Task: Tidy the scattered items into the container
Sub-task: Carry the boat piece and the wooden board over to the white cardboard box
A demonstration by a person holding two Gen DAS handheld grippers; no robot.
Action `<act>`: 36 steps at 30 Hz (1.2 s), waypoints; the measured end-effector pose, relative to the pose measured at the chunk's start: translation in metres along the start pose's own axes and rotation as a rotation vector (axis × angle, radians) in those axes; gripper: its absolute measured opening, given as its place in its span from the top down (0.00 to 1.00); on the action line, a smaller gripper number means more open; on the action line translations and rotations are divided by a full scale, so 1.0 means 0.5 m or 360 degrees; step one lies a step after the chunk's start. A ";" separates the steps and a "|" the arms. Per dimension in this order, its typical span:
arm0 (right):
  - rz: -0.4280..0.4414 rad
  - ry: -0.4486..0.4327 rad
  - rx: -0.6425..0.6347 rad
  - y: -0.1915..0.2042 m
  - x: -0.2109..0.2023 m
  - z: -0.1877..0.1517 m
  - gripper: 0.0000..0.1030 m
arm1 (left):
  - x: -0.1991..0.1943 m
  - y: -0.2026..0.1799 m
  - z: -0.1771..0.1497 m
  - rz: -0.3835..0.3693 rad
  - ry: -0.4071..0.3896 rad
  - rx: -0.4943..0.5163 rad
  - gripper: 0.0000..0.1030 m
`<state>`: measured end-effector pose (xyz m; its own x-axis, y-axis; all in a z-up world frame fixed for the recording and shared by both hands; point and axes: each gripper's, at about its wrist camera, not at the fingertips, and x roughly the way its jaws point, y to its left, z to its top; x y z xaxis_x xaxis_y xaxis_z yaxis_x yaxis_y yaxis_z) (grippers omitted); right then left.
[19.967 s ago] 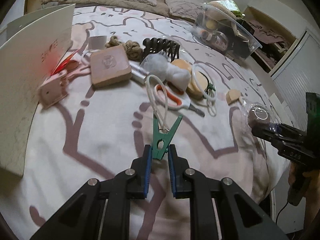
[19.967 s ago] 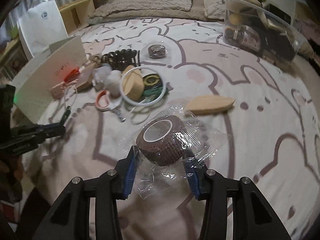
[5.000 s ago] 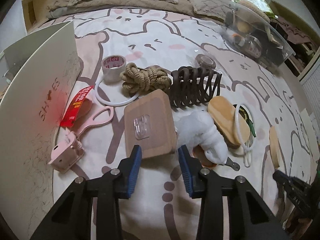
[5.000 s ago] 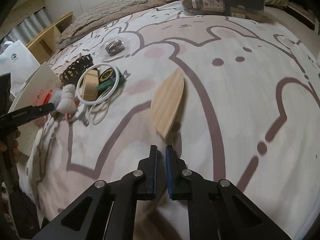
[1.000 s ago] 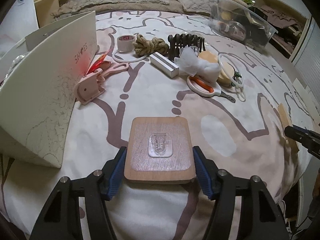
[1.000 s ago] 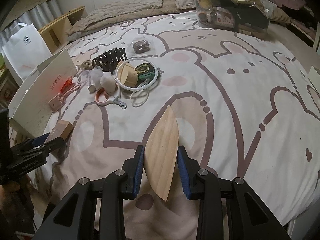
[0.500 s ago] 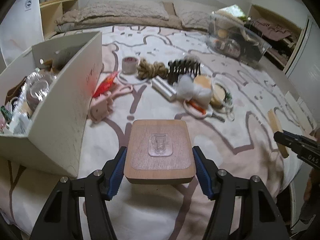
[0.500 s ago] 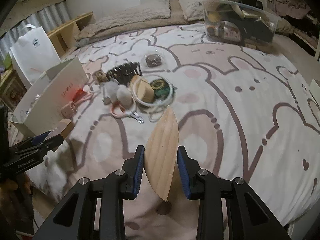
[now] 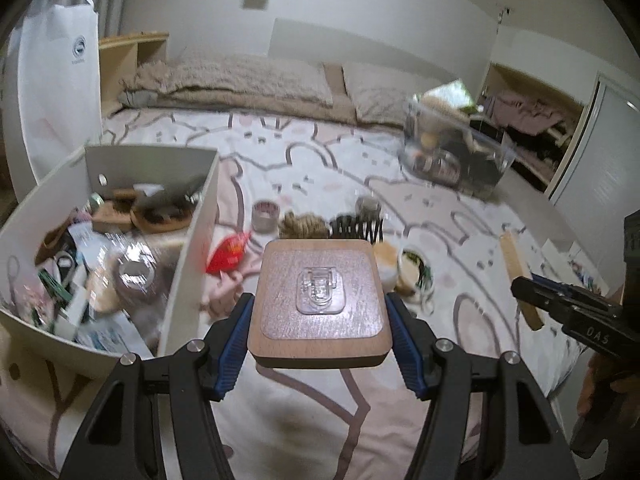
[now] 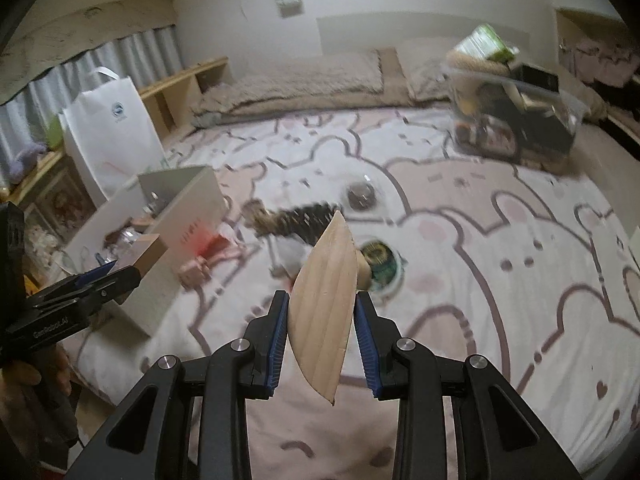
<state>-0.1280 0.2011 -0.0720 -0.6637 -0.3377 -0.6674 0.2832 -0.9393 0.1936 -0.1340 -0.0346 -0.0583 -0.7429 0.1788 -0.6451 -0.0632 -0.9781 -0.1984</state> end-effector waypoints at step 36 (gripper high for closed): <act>0.0524 -0.0075 -0.0253 0.352 0.108 0.169 0.67 | -0.078 0.399 0.055 0.0409 -0.0061 -0.0210 0.38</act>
<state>-0.1724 0.0126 -0.0132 -0.5490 -0.6263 -0.5535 0.5886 -0.7599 0.2759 -0.1361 -0.2397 -0.0524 -0.7482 -0.0797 -0.6587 0.2156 -0.9681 -0.1278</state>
